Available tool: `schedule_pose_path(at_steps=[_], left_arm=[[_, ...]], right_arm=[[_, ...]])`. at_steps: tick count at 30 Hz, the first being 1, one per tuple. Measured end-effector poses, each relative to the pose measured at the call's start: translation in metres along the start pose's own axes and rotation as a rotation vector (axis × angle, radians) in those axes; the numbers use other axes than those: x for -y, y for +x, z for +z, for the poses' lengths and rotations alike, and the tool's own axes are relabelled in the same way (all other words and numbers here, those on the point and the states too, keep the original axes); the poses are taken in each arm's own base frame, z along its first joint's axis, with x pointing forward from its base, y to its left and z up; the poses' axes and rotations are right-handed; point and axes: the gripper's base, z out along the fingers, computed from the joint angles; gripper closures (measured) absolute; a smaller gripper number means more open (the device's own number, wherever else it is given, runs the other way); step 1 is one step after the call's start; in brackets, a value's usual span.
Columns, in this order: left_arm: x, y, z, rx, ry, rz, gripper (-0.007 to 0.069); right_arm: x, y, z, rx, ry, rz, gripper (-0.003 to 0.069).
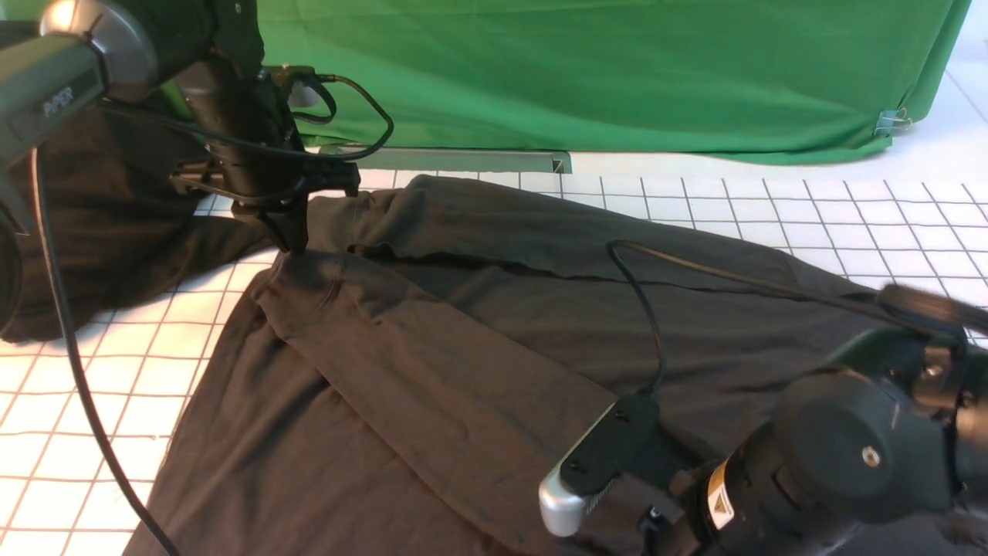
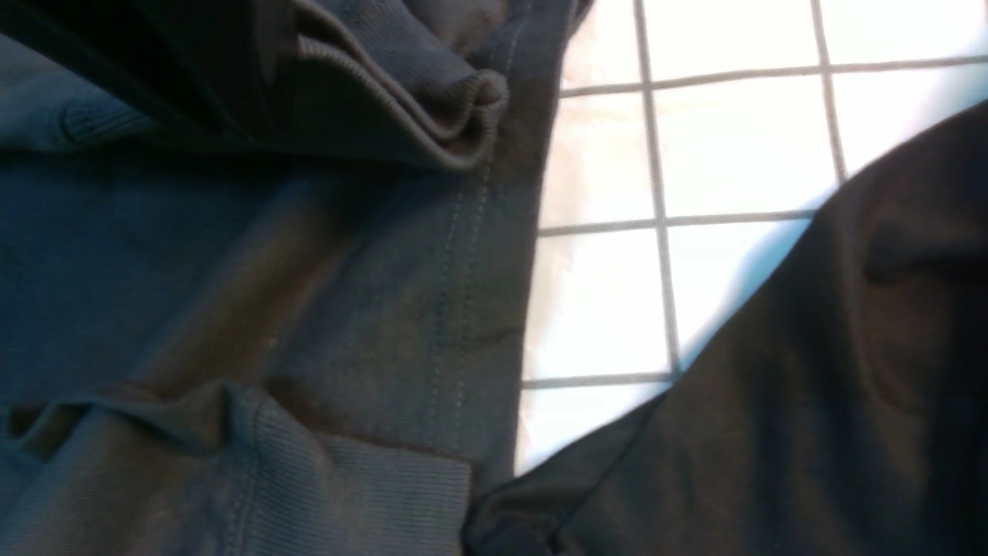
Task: Fold a long-sleeved shirt over a white checkered tablecloth.
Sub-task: 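Fold the left side of the black T-shirt inward over its body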
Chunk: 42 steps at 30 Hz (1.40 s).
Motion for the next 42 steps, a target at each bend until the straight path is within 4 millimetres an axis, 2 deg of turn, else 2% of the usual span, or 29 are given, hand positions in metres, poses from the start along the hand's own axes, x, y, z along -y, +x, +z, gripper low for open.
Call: schedule_pose_path(at_steps=[1, 3, 4, 6, 8, 10, 20, 22, 23, 24, 26, 31, 38, 42], left_arm=[[0.0, 0.0, 0.0, 0.001, 0.0, 0.001, 0.0617], [0.0, 0.0, 0.0, 0.0, 0.005, 0.005, 0.0617], [0.0, 0.0, 0.0, 0.0, 0.005, 0.005, 0.0617], [0.0, 0.0, 0.0, 0.002, 0.0, 0.009, 0.0617], [0.0, 0.0, 0.0, 0.002, 0.0, 0.012, 0.0617], [0.0, 0.0, 0.0, 0.003, 0.0, 0.014, 0.0617], [0.0, -0.001, 0.0, 0.006, 0.001, 0.018, 0.0617], [0.001, -0.001, 0.0, 0.006, 0.006, 0.016, 0.0617], [0.0, -0.001, 0.0, 0.006, 0.001, 0.018, 0.0617], [0.0, -0.001, 0.0, 0.006, 0.001, 0.018, 0.0617], [0.0, -0.001, 0.0, 0.006, 0.001, 0.018, 0.0617], [0.0, 0.0, 0.0, -0.001, 0.005, 0.021, 0.0617], [0.0, 0.001, 0.0, -0.01, 0.004, 0.04, 0.0617], [0.001, 0.001, 0.0, -0.015, 0.01, 0.048, 0.0617]], right_arm=[[-0.001, 0.0, 0.001, 0.004, 0.0, 0.001, 0.0622], [-0.002, -0.003, 0.006, 0.025, 0.006, 0.006, 0.0487], [-0.001, -0.004, 0.007, 0.026, 0.008, 0.006, 0.0476], [0.002, -0.007, 0.015, 0.048, 0.031, 0.009, 0.0364], [0.004, -0.01, 0.018, 0.063, 0.048, 0.025, 0.0315], [0.007, -0.012, 0.022, 0.073, 0.074, 0.031, 0.03], [0.015, -0.013, 0.041, 0.038, 0.124, 0.017, 0.0366], [0.016, -0.013, 0.043, 0.04, 0.128, 0.012, 0.0437], [0.016, -0.013, 0.043, 0.04, 0.131, 0.007, 0.0515], [0.016, -0.013, 0.043, 0.04, 0.131, 0.006, 0.0561], [0.016, -0.013, 0.043, 0.04, 0.132, 0.005, 0.0618], [0.013, -0.008, 0.041, -0.001, 0.126, 0.006, 0.0636], [-0.021, 0.024, 0.02, -0.009, 0.087, 0.017, 0.0638], [-0.028, 0.036, 0.012, 0.008, 0.074, 0.048, 0.0638]])
